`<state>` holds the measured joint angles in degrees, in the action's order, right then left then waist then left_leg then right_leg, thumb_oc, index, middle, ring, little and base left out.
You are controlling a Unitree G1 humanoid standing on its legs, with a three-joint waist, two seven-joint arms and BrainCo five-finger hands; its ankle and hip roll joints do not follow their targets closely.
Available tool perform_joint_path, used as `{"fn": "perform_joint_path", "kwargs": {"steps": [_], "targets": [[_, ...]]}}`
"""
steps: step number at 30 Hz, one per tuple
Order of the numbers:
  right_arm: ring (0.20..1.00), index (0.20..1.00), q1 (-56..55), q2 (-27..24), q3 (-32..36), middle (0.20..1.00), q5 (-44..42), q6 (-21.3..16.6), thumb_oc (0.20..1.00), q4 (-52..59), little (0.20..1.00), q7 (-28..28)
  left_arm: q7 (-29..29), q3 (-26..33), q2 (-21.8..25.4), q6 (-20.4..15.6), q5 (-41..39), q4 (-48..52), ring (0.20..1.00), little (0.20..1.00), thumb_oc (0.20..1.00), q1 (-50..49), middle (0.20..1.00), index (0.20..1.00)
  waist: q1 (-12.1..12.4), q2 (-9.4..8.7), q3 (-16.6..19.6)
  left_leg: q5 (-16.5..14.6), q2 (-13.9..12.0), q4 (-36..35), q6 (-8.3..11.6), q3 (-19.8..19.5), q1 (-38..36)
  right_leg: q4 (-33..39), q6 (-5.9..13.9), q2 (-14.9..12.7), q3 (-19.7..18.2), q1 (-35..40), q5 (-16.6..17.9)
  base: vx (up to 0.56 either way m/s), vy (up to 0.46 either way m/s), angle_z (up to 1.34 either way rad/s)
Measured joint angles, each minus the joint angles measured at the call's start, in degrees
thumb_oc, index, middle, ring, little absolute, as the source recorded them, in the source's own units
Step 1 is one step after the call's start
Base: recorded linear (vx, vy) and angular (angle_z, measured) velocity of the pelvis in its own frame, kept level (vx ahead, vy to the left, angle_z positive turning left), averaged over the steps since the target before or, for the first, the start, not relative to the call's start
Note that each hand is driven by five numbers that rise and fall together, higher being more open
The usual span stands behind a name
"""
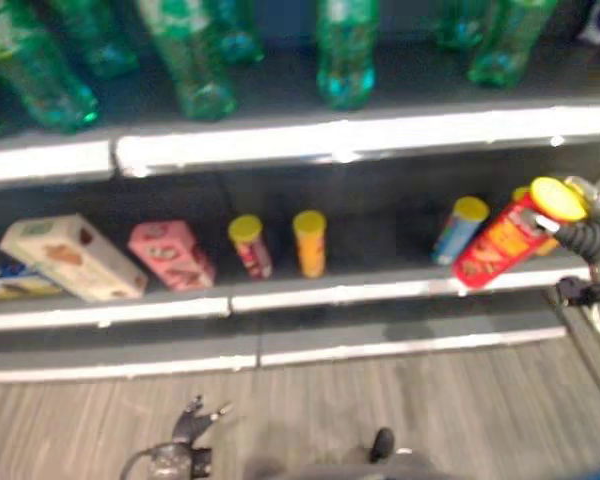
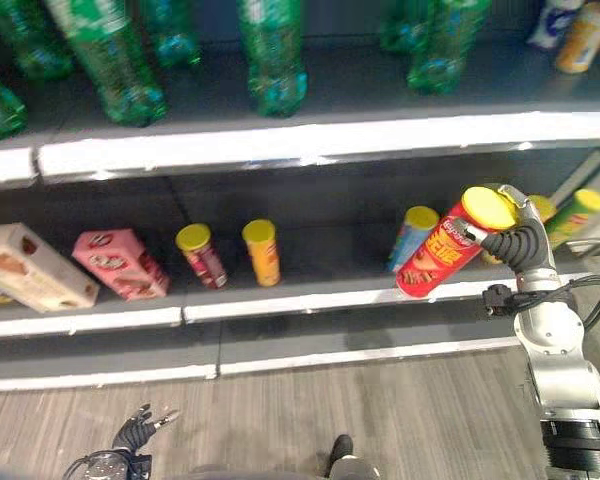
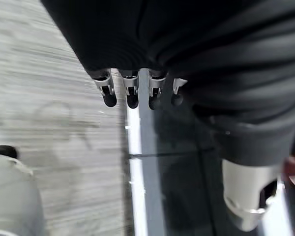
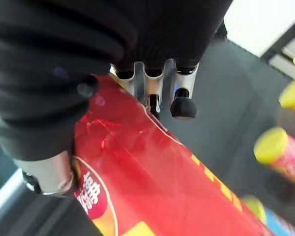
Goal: Put the goods on the table back onto the shelves and tidy them up.
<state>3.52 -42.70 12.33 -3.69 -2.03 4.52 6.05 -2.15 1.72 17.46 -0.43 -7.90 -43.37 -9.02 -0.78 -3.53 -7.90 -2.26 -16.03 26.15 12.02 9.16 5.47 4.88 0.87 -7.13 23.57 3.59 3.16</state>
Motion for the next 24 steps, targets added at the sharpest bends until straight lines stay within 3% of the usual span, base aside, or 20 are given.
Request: {"fn": "perform_joint_path", "kwargs": {"steps": [1, 2, 3, 4, 5, 6, 8, 9, 13, 19, 21, 24], "targets": [[0.2, 0.2, 0.04, 0.03, -0.08, 0.2, -0.02, 0.01, 0.2, 0.01, 0.2, -0.17, 0.01, -0.1, -0.02, 0.0, 0.0, 0.19, 1.0, 1.0, 1.0, 0.39, 1.0, 1.0, 0.01, -0.09, -0.06, -0.61, 0.64, -1.23, -0.67, 1.14, 1.67, 0.03, -0.08, -0.23, 0.13, 0.19, -0.06, 0.15, 0.136, 0.11], [0.2, 0.2, 0.02, 0.65, -0.28, 0.2, -0.04, 0.01, 0.2, 0.22, 0.2, -0.25, -0.04, -0.96, 0.41, -0.41, 0.01, 0.05, 1.0, 1.0, 1.0, 0.83, 1.0, 1.0, 0.39, -0.68, -0.1, -1.6, 3.4, -8.54, -1.93, 1.88, 4.19, 0.15, 0.4, -1.28, 0.02, 0.29, -1.0, 0.03, 0.072, 0.07], [0.2, 0.2, 0.37, 0.51, -0.65, 0.2, -0.28, -0.17, 0.2, 0.43, 0.2, -0.29, -0.05, -1.93, 0.56, -0.94, 0.01, 0.18, 1.0, 1.0, 1.0, 1.14, 1.0, 1.0, 0.73, -0.77, -0.46, -0.3, 5.78, -19.14, -2.44, 1.46, 3.75, 0.12, 0.98, -1.57, 0.08, 0.25, -1.18, 0.05, 0.045, -0.2], [0.2, 0.2, 1.01, 0.57, -1.15, 0.2, -0.82, -0.18, 0.2, 0.27, 0.2, -0.62, -0.04, -2.01, 0.37, -0.87, 0.03, 0.01, 1.0, 1.0, 1.0, 1.34, 1.0, 1.0, 1.86, 0.19, -0.76, 2.33, 6.52, -24.67, -3.37, 0.45, 4.5, 0.12, 1.13, -0.81, -1.06, 0.27, -0.99, 0.09, 0.108, -1.02], [0.2, 0.2, 1.28, 0.07, -4.26, 0.2, -2.02, -0.2, 0.2, -0.21, 0.2, -1.18, -0.1, -1.95, -0.13, -0.68, 0.02, -1.72, 1.0, 1.0, 1.0, -0.82, 1.0, 1.0, 2.57, 5.01, -0.58, 11.6, 7.0, -29.46, -7.04, -2.61, 3.16, 0.21, 3.46, 2.66, -2.89, 2.98, -2.5, 0.1, 0.108, -1.04], [0.2, 0.2, 1.22, 1.4, -4.53, 0.2, -1.99, -0.35, 0.2, -0.67, 0.2, -1.2, -0.15, -1.85, 0.32, -0.74, 0.05, -2.11, 1.0, 1.0, 1.0, -1.29, 1.0, 1.0, 2.34, 4.67, -0.64, 13.03, 8.03, -30.42, -7.37, -3.55, 2.21, 0.52, 4.51, 2.04, -3.78, 3.45, -3.32, 0.07, 0.148, -0.79], [0.2, 0.2, 1.03, 1.82, -5.34, 0.2, -2.0, -0.39, 0.2, -0.51, 0.2, -1.94, -0.23, -1.69, 1.09, -1.07, 0.06, -2.48, 1.0, 1.0, 1.0, -1.19, 1.0, 1.0, 0.93, 2.39, -0.19, 12.49, 10.36, -31.56, -7.8, -3.47, 2.34, 0.49, 5.91, -0.06, -4.32, 2.97, -3.51, 0.01, 0.092, -0.13], [0.2, 0.2, 1.02, 1.81, -5.15, 0.2, -1.99, -0.38, 0.2, -0.53, 0.2, -1.96, -0.21, -1.61, 1.11, -0.93, 0.06, -2.95, 1.0, 1.0, 1.0, -1.02, 1.0, 1.0, 0.75, 1.0, -0.04, 12.29, 12.11, -31.23, -8.25, -2.63, 2.08, 0.27, 7.55, -2.08, -4.68, 2.88, -2.82, 0.02, 0.095, -0.11], [0.2, 0.2, 1.44, 1.82, -5.16, 0.2, -1.98, -0.48, 0.2, -0.38, 0.2, -2.84, -0.35, -1.11, 1.13, -1.17, 0.07, -7.42, 1.0, 1.0, 1.0, -0.78, 1.0, 1.0, 1.54, 0.72, 0.13, 11.08, 14.3, -31.25, -9.98, -1.76, -0.16, 0.22, 8.66, -4.34, -5.4, 4.4, -2.87, 0.01, 0.096, -0.05], [0.2, 0.2, 1.43, 1.82, -5.16, 0.2, -1.92, -0.48, 0.2, -0.4, 0.2, -3.26, -0.52, -0.61, 0.12, -0.85, 0.1, -9.07, 1.0, 1.0, 1.0, -3.27, 1.0, 1.0, 2.5, 0.93, 0.16, 10.88, 14.05, -31.6, -10.04, -0.85, -1.23, 0.2, 8.95, -4.29, -5.51, 5.53, -3.35, -0.02, 0.1, -0.06], [0.2, 0.2, 1.56, 1.86, -6.09, 0.2, -1.68, -0.48, 0.2, -0.66, 0.2, -3.41, -0.39, -0.61, -0.28, -0.87, 0.1, -12.42, 1.0, 1.0, 1.0, -2.48, 1.0, 1.0, 2.5, -0.05, -0.13, 9.9, 14.98, -30.98, -11.03, 0.04, -1.74, -0.39, 8.94, -5.71, -5.97, 4.86, -3.39, -0.06, 0.112, -0.24], [0.2, 0.2, 2.35, 1.48, -11.16, 0.2, 0.88, -0.07, 0.2, -1.29, 0.2, -4.92, -0.26, 1.12, 0.09, -0.71, 0.08, -14.04, 1.0, 1.0, 1.0, -2.5, 1.0, 1.0, 2.91, -0.12, -0.64, 9.25, 14.58, -31.57, -11.95, 2.5, -2.07, -8.93, 9.59, -7.14, -6.43, -0.33, -3.89, -0.08, 0.031, -0.45]]}}
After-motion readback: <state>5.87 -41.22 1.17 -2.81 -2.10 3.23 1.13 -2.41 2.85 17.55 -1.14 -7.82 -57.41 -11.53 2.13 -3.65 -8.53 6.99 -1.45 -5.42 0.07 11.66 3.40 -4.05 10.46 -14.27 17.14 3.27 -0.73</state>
